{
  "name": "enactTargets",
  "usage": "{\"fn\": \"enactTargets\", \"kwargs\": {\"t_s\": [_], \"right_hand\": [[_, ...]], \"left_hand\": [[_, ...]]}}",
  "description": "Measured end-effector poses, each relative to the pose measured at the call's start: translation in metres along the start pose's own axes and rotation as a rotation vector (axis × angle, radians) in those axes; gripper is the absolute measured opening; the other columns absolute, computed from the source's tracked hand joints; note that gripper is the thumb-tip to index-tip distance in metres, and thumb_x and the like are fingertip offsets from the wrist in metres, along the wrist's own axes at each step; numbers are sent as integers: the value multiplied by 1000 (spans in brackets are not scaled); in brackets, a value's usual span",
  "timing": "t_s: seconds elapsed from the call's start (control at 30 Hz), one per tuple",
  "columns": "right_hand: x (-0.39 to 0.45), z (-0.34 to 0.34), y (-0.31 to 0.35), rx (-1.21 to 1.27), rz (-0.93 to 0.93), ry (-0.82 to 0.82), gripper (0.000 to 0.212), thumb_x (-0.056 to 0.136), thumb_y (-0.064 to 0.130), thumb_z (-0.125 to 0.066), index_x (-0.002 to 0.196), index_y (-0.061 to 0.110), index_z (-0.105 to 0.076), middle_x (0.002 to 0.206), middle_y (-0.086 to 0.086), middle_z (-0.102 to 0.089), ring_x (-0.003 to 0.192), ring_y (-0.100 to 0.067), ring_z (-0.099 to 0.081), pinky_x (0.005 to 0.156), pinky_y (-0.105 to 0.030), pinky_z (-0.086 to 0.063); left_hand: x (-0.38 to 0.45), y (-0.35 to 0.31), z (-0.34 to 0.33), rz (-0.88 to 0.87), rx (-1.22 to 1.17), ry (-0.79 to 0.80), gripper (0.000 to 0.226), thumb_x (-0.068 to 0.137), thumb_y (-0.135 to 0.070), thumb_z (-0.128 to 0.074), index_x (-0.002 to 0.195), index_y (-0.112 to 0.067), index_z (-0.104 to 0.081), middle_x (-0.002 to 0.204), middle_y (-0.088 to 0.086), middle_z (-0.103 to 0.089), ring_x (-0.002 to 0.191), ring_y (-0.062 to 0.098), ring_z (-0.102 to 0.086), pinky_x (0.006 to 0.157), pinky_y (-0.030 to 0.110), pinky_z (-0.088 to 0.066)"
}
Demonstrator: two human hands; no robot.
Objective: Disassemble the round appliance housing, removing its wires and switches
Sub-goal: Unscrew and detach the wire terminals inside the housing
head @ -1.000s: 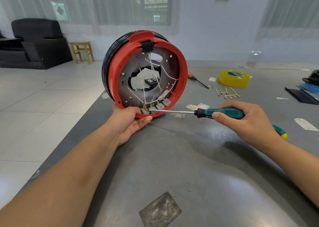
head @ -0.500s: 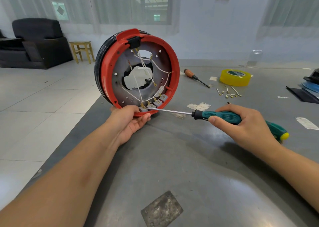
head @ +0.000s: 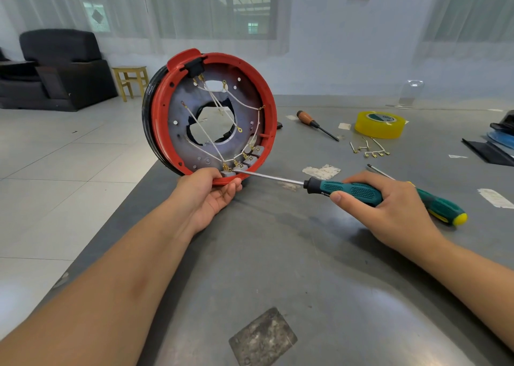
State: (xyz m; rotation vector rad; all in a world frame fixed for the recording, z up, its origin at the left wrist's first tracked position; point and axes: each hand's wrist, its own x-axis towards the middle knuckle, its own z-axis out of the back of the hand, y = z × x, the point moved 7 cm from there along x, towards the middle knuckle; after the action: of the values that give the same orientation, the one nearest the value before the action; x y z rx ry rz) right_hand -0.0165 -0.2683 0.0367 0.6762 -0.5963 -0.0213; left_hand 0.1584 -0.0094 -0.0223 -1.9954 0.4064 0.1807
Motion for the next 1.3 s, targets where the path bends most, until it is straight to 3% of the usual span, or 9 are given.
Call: {"fn": "enactTargets", "kwargs": {"t_s": [0.5,0.6,0.7,0.77,0.9,1.13,1.3], "right_hand": [[0,-2,0,6,-36,9,33,76,70,-60,96,44,-67,85,22,-66,88,9,-60,59,-9,-48],[2,-1,-7,50,-90,-1,32,77,66,-63,93,40,-72,71,18,-67,76,-1,-61,56,-16,-47],[3,2,-13,131,-119,-12,34,76,65,-63,91,37,-74,65,17,-64,60,-2,-56,51,-14,-42],[4,4,-17,190,-135,-31,34,75,66,-65,89,37,-74,63,6,-64,55,-4,-53,50,-18,-42],[6,10,-27,282,-164,-84,32,77,65,-68,93,38,-74,63,-1,-62,57,-8,-53,58,-33,-47],[6,32,-49,272,-208,-251,33,77,62,-70,96,36,-73,67,7,-65,63,-12,-58,64,-34,-51],[5,38,-53,170,-224,-343,11,91,47,-71,93,36,-70,69,7,-66,68,-15,-61,63,-32,-49]], "left_hand": [[-3,-1,0,-4,-13,3,14,101,2,-46,105,7,-58,78,24,-76,62,25,-76,48,23,-57],[-3,-1,0,-8,1,7,14,101,2,-47,103,7,-59,79,24,-76,62,25,-76,49,23,-58],[-2,0,0,-13,5,5,14,101,1,-47,105,8,-59,81,26,-75,62,25,-76,50,23,-58],[-2,-1,0,-16,6,5,16,101,0,-48,108,9,-59,86,29,-75,61,25,-75,50,23,-58],[-2,-1,0,-23,7,5,16,101,1,-49,109,10,-59,87,30,-73,59,24,-75,49,23,-57],[0,0,3,-25,-22,-3,19,101,0,-49,113,10,-60,78,26,-75,62,25,-76,50,23,-57],[1,0,3,-32,-38,-4,15,101,0,-50,110,8,-60,79,25,-75,64,25,-77,51,24,-58]]}}
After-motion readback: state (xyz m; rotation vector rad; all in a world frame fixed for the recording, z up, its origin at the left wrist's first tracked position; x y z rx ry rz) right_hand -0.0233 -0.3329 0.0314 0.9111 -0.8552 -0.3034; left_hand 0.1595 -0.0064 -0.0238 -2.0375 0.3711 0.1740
